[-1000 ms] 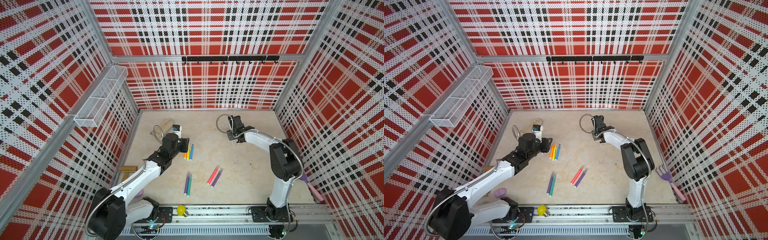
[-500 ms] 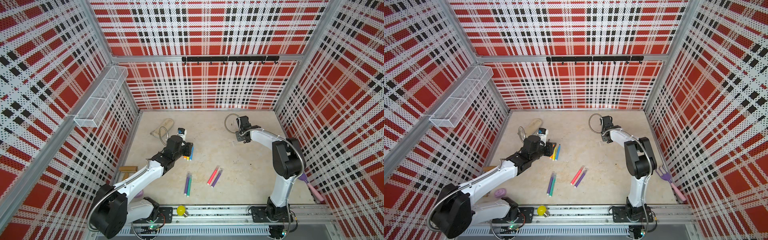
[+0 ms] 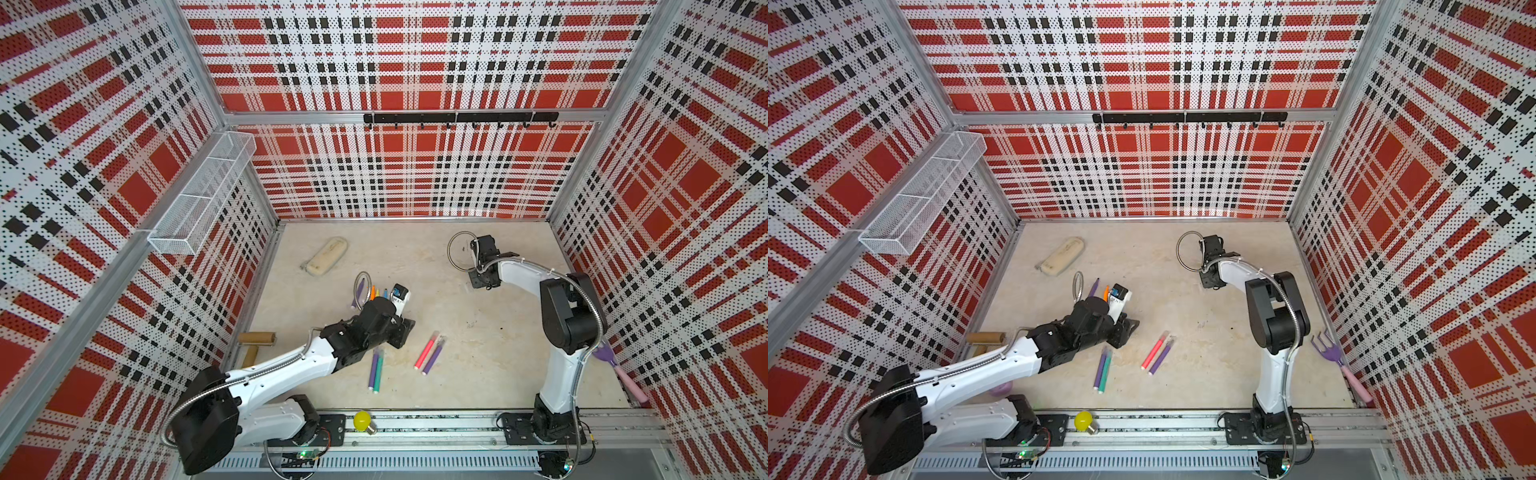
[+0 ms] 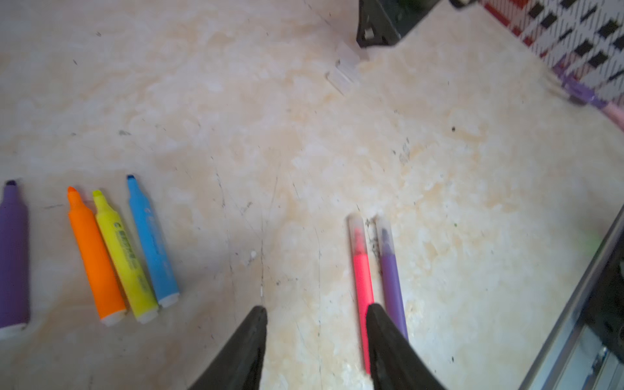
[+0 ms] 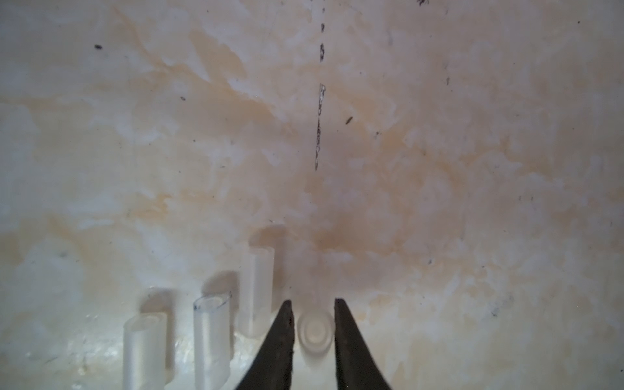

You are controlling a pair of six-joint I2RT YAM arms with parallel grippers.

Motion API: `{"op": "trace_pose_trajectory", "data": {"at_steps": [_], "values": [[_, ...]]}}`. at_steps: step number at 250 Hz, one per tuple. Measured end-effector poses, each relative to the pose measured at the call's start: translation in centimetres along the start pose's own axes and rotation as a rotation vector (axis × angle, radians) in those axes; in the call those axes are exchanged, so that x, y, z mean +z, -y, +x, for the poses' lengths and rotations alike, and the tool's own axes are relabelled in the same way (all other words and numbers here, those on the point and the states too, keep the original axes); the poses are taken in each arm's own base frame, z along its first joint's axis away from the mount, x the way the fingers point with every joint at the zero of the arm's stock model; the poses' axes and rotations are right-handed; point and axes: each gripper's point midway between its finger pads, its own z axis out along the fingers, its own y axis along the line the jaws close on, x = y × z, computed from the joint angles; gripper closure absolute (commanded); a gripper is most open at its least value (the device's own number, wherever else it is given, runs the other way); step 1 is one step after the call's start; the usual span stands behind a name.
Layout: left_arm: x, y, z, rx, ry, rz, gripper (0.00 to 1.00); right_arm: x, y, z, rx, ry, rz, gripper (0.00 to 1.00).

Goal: Remove pen caps from pens
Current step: Place the pen cap at the top-right of the table, then pick up the pen from the bottom-center of the table.

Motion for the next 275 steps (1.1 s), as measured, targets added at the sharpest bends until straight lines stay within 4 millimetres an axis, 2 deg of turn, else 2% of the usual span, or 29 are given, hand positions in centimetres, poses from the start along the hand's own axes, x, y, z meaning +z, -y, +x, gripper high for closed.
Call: {"op": "trace_pose_trajectory", "data": {"at_steps": [71, 130, 206, 275], "values": [[2.9, 3.0, 5.7, 0.137, -0.202, 0.031, 0.48, 0.2, -0.5, 0.2, -0.006, -0.009, -0.023, 0.67], [5.1, 3.9, 7.4, 0.194, -0.282, 0.005, 0.48, -1.1, -0.2, -0.6, 0.003, 0.031, -0.026, 0.59], [7.0, 3.1, 8.2, 0.213, -0.333, -0.069, 0.60, -6.1, -0.5, -3.1, 0.003, 0.169, -0.026, 0.55], [7.8, 3.0, 7.8, 0.199, -0.334, -0.078, 0.86, -11.7, -2.4, -4.5, -0.021, 0.308, -0.052, 0.54]]}}
